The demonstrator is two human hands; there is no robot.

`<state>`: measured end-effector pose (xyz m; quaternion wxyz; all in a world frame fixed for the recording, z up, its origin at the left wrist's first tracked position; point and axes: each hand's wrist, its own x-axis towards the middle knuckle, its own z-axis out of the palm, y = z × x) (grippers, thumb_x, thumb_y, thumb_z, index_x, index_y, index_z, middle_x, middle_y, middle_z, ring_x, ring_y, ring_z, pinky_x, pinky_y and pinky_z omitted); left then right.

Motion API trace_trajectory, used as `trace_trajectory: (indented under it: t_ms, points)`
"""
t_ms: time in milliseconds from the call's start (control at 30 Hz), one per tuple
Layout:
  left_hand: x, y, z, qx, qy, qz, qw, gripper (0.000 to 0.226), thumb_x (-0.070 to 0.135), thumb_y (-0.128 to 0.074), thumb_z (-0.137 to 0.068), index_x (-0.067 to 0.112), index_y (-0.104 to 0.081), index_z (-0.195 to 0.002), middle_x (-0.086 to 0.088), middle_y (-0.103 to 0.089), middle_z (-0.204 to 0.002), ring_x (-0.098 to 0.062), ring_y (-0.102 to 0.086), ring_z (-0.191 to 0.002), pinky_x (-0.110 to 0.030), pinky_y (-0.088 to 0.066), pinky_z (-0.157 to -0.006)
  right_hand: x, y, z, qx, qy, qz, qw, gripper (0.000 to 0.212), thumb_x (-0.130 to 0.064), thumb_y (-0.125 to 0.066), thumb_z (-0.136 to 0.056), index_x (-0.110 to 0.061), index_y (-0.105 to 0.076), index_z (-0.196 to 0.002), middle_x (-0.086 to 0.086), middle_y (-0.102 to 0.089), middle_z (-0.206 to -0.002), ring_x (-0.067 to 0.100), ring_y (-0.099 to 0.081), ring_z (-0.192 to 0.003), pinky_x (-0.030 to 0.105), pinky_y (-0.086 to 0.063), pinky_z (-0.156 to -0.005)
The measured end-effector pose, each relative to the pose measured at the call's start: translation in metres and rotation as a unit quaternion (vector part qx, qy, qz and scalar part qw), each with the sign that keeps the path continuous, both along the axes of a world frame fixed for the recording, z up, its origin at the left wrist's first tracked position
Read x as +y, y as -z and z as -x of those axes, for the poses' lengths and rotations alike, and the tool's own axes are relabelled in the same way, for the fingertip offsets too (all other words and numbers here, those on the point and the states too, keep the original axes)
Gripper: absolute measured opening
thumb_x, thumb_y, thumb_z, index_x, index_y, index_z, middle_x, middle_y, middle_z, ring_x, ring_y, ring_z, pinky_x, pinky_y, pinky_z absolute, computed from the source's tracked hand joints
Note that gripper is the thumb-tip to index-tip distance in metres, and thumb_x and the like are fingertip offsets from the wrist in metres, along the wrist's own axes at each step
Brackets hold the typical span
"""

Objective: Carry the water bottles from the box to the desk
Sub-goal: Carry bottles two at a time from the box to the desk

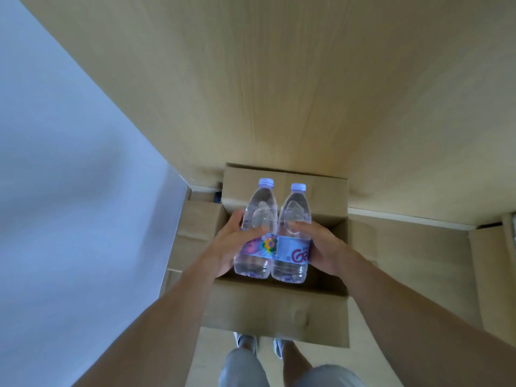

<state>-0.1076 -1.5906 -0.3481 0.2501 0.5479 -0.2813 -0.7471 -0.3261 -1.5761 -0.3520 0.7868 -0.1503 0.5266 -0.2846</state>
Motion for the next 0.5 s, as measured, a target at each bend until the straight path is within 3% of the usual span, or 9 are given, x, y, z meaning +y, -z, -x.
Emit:
trace_trajectory:
  t_ms: [133, 333, 400, 500]
  points:
    - [-0.003, -0.039, 0.0, -0.016, -0.011, 0.026, 0.999, 0.079, 0.041, -0.093, -0.058, 0.022, -0.051, -0.123, -0.01, -0.072, -0.114, -0.03, -0.074, -0.099, -0.042, -0.061, -0.071, -0.003, -0.04, -0.008, 0.021, 0.007, 0.014, 1.0, 0.065, -0.032, -0.084, -0.07, -0.01, -0.061, -0.127, 0.017, -0.072, -0.116, 0.032, -0.07, -0.104, 0.048, -0.057, -0.091]
    - [-0.015, -0.084, -0.001, 0.009, -0.017, 0.024, 1.0, 0.048, 0.032, -0.07, -0.088, 0.023, -0.051, -0.131, -0.019, -0.071, -0.117, -0.036, -0.073, -0.102, -0.05, -0.06, -0.081, -0.016, -0.092, -0.007, 0.016, -0.002, 0.038, 0.999, 0.06, -0.034, -0.08, -0.077, -0.013, -0.057, -0.128, 0.016, -0.072, -0.116, 0.034, -0.07, -0.107, 0.051, -0.054, -0.097]
    - [-0.017, -0.097, -0.001, 0.007, -0.023, 0.023, 0.999, 0.051, 0.033, -0.071, -0.084, 0.023, -0.052, -0.13, -0.018, -0.072, -0.114, -0.035, -0.074, -0.099, -0.048, -0.06, -0.079, -0.02, -0.107, -0.003, 0.003, 0.001, 0.047, 0.999, 0.06, -0.031, -0.078, -0.079, -0.009, -0.057, -0.13, 0.019, -0.071, -0.118, 0.034, -0.069, -0.105, 0.05, -0.055, -0.094]
    - [-0.021, -0.119, 0.003, 0.008, -0.008, 0.034, 0.999, 0.059, 0.036, -0.078, -0.076, 0.02, -0.056, -0.128, -0.017, -0.074, -0.11, -0.034, -0.075, -0.094, -0.045, -0.061, -0.071, -0.026, -0.128, 0.007, -0.011, 0.004, 0.046, 0.999, 0.062, -0.022, -0.072, -0.08, -0.004, -0.053, -0.137, 0.024, -0.063, -0.129, 0.038, -0.063, -0.112, 0.052, -0.049, -0.102]
